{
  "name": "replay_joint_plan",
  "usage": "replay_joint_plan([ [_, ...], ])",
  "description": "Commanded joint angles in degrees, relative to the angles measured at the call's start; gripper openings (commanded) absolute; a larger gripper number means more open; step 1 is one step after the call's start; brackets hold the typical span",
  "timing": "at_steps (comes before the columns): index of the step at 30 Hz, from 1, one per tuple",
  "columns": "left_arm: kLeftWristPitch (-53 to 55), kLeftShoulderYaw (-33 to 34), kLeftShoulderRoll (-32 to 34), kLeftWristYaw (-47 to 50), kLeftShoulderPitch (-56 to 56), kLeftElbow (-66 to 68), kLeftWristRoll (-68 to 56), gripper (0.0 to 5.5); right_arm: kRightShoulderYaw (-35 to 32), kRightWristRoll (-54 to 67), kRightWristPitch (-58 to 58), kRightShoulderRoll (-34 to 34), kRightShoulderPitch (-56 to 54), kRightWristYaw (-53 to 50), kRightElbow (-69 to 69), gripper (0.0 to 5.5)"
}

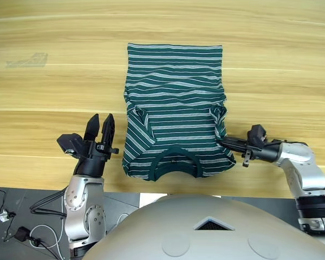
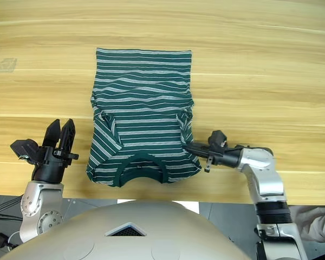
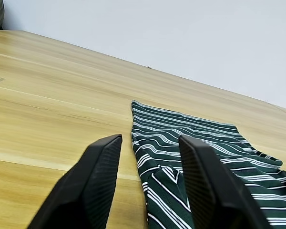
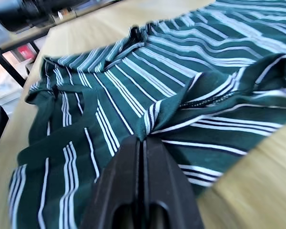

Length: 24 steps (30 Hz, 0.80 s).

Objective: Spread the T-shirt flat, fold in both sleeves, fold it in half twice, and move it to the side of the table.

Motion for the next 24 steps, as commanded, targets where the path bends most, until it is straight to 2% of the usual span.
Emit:
replay_joint_plan([
  [1,-0.27,-0.42,-0.35,-0.04,-0.04,0.72,1.19,2.22,1.12,0.43,0.33,1.38,-1.58,-1.45,-1.94,0.02],
  [9,-0.35,-1.09,-0.22,-0.37,0.27,0.75,1.72,2.22,4.68,-3.97,-0.77,1.31,-1.2,-4.5,-0.98,0.02],
  [17,-0.29,-1.52,-0.01,-0.71,0.01,1.15,2.19,2.22,4.99,2.84,3.2,-0.61,0.2,1.39,-5.52,1.3],
  [20,-0.41,-1.9,-0.04,-0.88,-0.32,1.32,2.48,2.22,4.71,11.54,9.71,-1.28,1.62,4.97,-10.2,1.3],
  [24,-0.38,-2.37,-0.05,-0.98,-0.77,1.46,2.92,2.22,5.22,12.36,10.96,-0.97,2.33,4.41,-11.23,1.3],
])
